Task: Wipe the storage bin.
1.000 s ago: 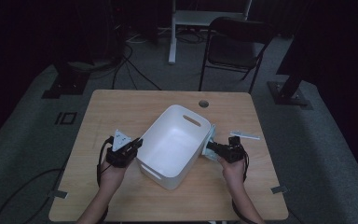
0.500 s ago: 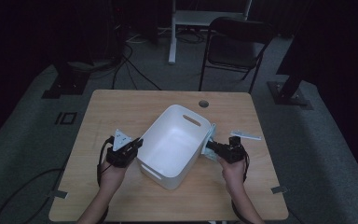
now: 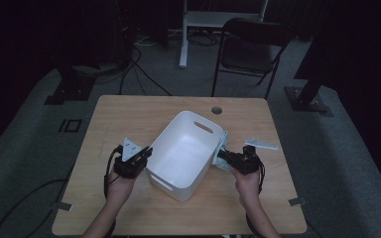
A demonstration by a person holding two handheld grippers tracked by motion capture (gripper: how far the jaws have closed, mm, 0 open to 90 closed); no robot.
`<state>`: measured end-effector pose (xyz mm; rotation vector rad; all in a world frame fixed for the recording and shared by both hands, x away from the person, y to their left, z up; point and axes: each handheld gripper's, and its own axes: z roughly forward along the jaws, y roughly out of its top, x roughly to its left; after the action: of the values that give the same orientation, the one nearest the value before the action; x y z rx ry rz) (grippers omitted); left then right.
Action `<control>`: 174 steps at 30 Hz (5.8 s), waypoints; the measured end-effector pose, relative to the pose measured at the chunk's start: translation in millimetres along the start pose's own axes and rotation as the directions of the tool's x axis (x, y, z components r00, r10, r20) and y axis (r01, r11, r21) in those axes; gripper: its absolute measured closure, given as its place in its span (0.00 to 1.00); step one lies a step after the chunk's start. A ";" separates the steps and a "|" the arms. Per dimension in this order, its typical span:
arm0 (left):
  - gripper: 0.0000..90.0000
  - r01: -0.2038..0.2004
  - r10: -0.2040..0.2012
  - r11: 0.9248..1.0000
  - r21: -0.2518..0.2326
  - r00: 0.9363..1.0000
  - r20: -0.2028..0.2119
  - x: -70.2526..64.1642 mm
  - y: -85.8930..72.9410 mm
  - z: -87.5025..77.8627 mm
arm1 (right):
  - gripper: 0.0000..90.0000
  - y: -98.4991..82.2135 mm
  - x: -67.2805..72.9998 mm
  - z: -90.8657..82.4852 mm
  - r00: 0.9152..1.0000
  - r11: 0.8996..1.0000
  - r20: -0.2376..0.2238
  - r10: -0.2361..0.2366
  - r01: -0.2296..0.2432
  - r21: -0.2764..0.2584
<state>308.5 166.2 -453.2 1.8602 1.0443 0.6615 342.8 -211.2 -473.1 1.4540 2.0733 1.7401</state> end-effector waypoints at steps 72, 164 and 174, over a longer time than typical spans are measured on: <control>0.94 0.018 -0.019 1.000 -0.013 0.999 -0.047 -9.7 -0.5 1.6 | 0.92 -14.7 18.5 4.0 0.999 0.999 -0.039 -0.007 0.009 0.044; 0.95 0.003 -0.004 1.000 -0.006 0.993 -0.119 -17.9 0.7 5.1 | 0.91 -61.8 70.7 -13.5 0.990 0.992 -0.141 -0.031 0.048 0.119; 0.95 0.003 -0.003 1.000 -0.005 0.993 -0.120 -18.0 0.6 4.9 | 0.91 -69.3 75.5 -11.0 0.988 0.989 -0.149 -0.035 0.056 0.139</control>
<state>303.4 148.4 -455.5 1.8329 1.1216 0.7816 253.4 -162.0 -487.4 1.3378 2.3298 1.7633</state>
